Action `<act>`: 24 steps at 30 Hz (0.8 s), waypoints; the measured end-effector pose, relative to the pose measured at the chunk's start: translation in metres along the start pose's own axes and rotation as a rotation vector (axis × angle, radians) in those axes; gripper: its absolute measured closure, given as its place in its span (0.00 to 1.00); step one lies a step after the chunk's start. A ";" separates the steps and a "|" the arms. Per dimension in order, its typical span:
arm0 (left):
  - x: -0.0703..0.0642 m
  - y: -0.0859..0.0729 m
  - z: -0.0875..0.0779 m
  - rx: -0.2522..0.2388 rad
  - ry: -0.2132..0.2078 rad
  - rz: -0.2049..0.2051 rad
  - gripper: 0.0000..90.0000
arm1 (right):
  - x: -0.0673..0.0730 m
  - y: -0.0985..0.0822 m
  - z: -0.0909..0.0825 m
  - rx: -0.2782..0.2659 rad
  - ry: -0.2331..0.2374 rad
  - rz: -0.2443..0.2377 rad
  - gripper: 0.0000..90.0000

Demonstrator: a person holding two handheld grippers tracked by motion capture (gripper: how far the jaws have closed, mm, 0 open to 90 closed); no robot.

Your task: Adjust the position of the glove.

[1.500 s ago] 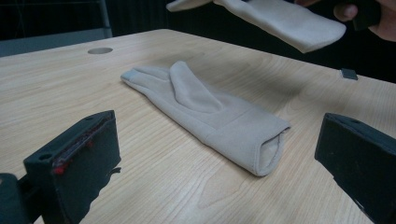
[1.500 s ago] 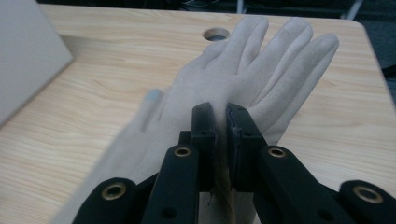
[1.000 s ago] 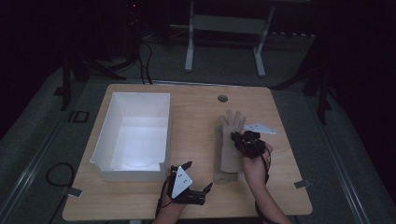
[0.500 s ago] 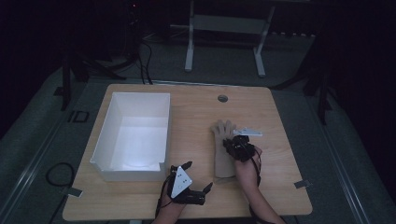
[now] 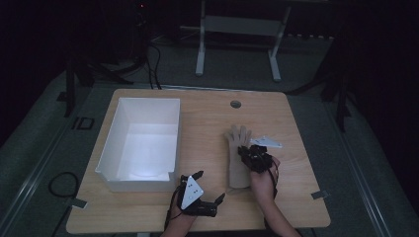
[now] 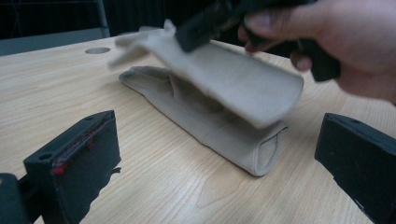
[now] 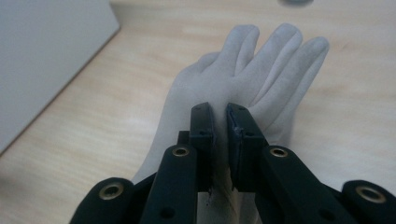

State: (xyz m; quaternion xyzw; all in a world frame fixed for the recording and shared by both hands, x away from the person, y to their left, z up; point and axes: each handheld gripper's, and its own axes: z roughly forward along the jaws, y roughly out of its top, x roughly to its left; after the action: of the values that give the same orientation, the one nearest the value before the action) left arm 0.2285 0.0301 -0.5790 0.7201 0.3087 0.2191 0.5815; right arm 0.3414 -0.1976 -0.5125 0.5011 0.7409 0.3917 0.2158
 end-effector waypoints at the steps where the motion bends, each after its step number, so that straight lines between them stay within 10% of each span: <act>1: 0.000 0.000 0.000 0.000 0.000 0.000 0.00 | 0.000 0.000 0.000 0.000 0.000 0.000 0.90; 24: -0.002 0.000 0.001 0.005 -0.007 0.018 0.00 | -0.005 -0.022 0.022 0.101 0.019 0.036 0.84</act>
State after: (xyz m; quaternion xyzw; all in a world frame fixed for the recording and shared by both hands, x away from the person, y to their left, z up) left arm 0.2278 0.0285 -0.5788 0.7250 0.3007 0.2207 0.5790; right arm 0.3472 -0.1983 -0.5435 0.5209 0.7526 0.3621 0.1761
